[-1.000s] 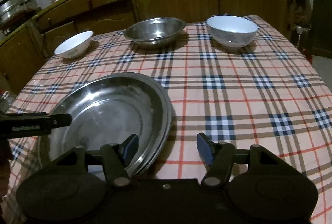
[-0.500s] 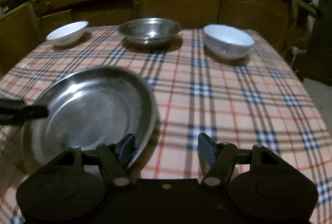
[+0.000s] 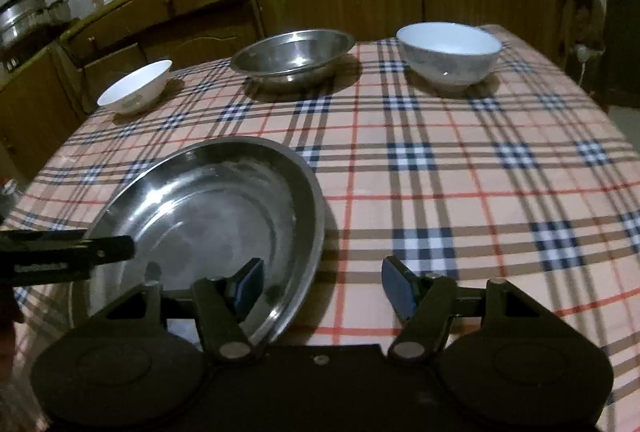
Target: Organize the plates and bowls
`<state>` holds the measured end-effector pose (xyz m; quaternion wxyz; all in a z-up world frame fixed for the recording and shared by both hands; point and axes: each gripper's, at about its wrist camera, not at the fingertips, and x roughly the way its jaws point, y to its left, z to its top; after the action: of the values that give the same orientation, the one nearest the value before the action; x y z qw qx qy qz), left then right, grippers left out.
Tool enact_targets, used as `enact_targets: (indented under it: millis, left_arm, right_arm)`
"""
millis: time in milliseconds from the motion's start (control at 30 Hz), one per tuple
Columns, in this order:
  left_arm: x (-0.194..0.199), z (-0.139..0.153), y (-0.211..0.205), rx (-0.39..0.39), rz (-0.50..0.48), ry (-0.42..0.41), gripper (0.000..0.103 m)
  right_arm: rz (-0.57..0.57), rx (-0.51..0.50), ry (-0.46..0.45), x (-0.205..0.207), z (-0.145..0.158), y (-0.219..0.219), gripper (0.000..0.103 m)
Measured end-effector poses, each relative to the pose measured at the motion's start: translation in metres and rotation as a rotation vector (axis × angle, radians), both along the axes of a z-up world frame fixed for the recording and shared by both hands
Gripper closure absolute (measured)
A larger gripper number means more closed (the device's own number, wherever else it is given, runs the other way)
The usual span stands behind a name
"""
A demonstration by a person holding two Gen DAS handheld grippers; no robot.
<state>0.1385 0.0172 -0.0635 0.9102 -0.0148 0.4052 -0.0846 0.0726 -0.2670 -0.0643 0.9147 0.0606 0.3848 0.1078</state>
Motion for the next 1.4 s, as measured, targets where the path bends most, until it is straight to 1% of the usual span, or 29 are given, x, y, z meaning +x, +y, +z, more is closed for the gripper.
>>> enact_targets:
  millis: [67,133,167,200,233,267,333,367,400,467,567,667,833,1200,1400]
  left_arm:
    - [0.002,-0.003,-0.005,0.015,-0.018,-0.011,0.035]
    - [0.003,-0.003,-0.01,0.028,-0.032,-0.021,0.036]
    - [0.004,-0.004,-0.011,0.023,-0.029,-0.022,0.038]
    - [0.005,-0.003,-0.012,0.022,-0.027,-0.023,0.039]
    - [0.005,-0.003,-0.015,0.03,-0.021,-0.021,0.039]
    - [0.005,-0.003,-0.016,0.036,-0.017,-0.021,0.039]
    - [0.004,-0.002,-0.015,0.032,-0.001,-0.015,0.048]
    - [0.004,-0.001,-0.015,0.023,0.007,-0.01,0.056]
    - [0.004,0.001,-0.014,0.006,0.007,-0.001,0.058]
    - [0.003,0.002,-0.019,-0.006,-0.009,0.004,0.058]
    - [0.0,0.01,-0.032,-0.019,-0.031,-0.01,0.058]
    - [-0.002,0.025,-0.046,-0.014,-0.059,-0.045,0.061]
    - [-0.003,0.05,-0.068,-0.025,-0.092,-0.081,0.062]
    - [-0.013,0.102,-0.125,-0.021,-0.189,-0.119,0.061]
    - [-0.026,0.116,-0.136,-0.012,-0.204,-0.157,0.061]
  right_arm:
    - [0.004,0.026,0.003,0.001,-0.003,0.001,0.024]
    - [0.002,0.049,-0.004,0.003,-0.003,0.001,0.029]
    - [0.001,0.053,-0.006,0.004,-0.003,0.002,0.041]
    - [0.006,0.057,-0.007,0.006,-0.003,0.003,0.065]
    - [0.02,0.071,-0.004,0.007,-0.004,0.006,0.067]
    - [0.007,0.061,-0.007,0.007,-0.003,0.01,0.066]
    - [0.001,0.04,-0.016,0.006,-0.002,0.012,0.066]
    - [-0.011,0.046,-0.014,0.006,-0.002,0.01,0.066]
    - [-0.023,0.049,-0.015,0.005,-0.002,0.008,0.067]
    - [-0.046,0.048,-0.037,0.002,0.005,0.0,0.067]
    - [-0.078,0.042,-0.065,-0.002,0.018,-0.012,0.067]
    - [-0.116,0.041,-0.082,-0.005,0.03,-0.026,0.067]
    - [-0.164,0.028,-0.122,-0.017,0.054,-0.047,0.067]
    - [-0.263,0.003,-0.136,-0.043,0.111,-0.099,0.067]
    - [-0.275,-0.014,-0.179,-0.06,0.131,-0.111,0.067]
